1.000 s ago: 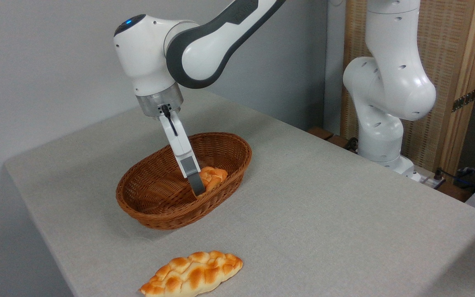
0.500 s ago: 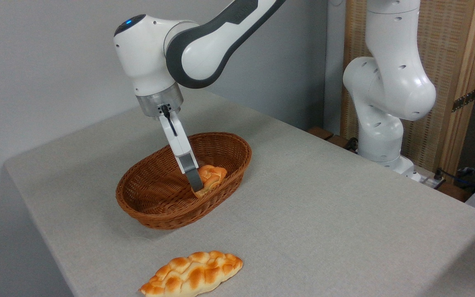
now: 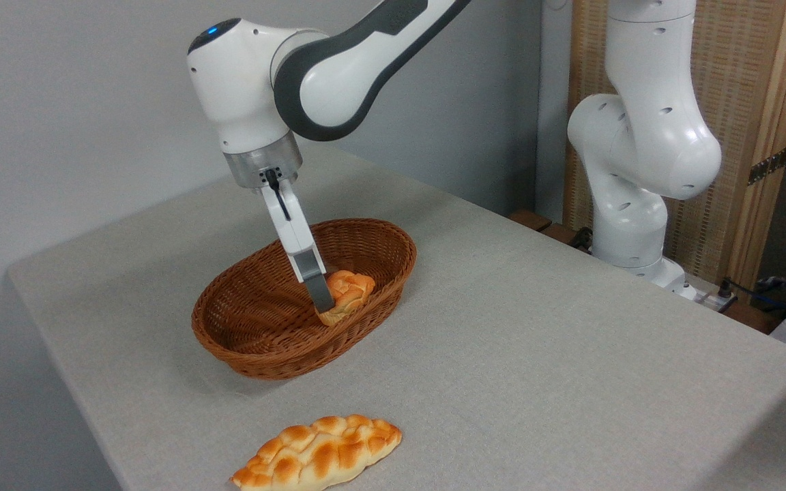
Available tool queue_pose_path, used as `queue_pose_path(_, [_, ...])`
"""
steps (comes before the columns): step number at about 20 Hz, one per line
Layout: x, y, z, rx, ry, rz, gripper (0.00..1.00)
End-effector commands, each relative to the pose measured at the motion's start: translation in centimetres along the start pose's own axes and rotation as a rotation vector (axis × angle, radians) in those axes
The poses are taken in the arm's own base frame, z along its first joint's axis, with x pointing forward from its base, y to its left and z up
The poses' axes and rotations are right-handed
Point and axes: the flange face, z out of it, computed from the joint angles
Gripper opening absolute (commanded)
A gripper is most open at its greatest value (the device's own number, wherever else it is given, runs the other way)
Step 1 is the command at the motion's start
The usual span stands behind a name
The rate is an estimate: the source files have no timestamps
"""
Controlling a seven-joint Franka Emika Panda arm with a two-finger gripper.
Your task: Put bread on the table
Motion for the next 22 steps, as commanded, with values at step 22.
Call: queue_pose_path(22, [-14.0,-7.2,-11.4,-0.023,-0.027,0.139,0.49])
